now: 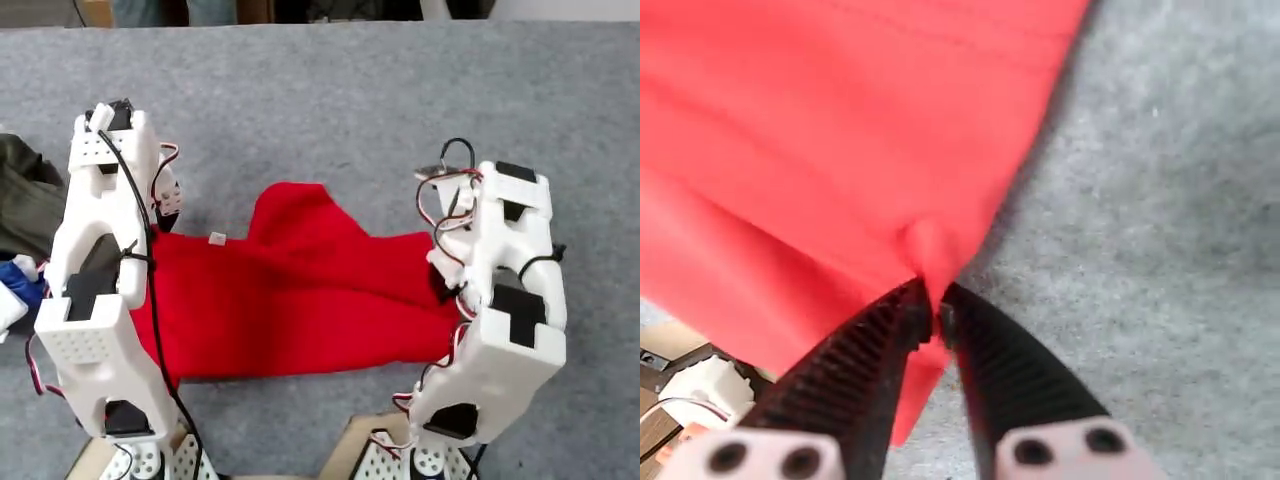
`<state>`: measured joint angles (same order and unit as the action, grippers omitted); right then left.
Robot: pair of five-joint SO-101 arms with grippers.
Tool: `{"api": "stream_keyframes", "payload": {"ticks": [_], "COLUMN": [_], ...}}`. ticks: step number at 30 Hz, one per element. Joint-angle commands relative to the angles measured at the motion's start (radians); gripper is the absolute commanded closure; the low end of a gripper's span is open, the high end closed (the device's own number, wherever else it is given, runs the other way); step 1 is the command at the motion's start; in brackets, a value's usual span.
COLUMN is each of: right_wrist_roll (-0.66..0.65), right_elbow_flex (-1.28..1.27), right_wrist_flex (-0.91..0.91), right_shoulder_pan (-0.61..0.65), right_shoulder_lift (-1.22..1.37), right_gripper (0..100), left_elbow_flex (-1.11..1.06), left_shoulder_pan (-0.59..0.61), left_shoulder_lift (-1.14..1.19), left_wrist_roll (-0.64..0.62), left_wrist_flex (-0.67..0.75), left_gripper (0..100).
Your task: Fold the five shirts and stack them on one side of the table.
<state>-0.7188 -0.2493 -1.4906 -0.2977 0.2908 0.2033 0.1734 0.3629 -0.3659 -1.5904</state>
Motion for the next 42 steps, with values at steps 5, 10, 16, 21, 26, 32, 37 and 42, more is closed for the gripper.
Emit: {"api": "stream_keyframes", "payload": {"ticks": [5, 10, 16, 21, 26, 32, 37, 42], "right_wrist_roll": [0.012, 0.064, 0.272, 0.396, 0.479, 0.563, 0.575, 0.585], "right_elbow_flex": [0.137, 0.294, 0.346, 0.354, 0.354, 0.355, 0.351, 0.348], "right_wrist_flex": [-0.123, -0.206, -0.103, 0.014, 0.100, 0.155, 0.157, 0.158], "right_shoulder_pan": [-0.080, -0.092, 0.052, 0.140, 0.172, 0.178, 0.219, 0.236], "right_shoulder_lift": [-0.048, -0.045, -0.010, 0.087, 0.170, 0.188, 0.193, 0.196], "right_gripper": [77.1, 77.3, 77.3, 77.3, 77.3, 77.3, 77.3, 77.3], "left_elbow_flex": [0.008, 0.008, 0.010, 0.010, 0.010, 0.010, 0.010, 0.010], "left_shoulder_pan": [-0.004, -0.007, -0.007, -0.007, -0.007, -0.007, -0.007, -0.007], "left_shoulder_lift": [-0.055, -0.055, -0.055, -0.055, -0.055, -0.055, -0.055, -0.055], "left_wrist_roll": [0.026, 0.026, 0.026, 0.026, 0.026, 0.023, 0.023, 0.023], "left_wrist_flex": [0.002, 0.002, 0.003, 0.003, 0.003, 0.005, 0.005, 0.003], "left_gripper": [97, 97, 97, 97, 97, 97, 97, 97]}}
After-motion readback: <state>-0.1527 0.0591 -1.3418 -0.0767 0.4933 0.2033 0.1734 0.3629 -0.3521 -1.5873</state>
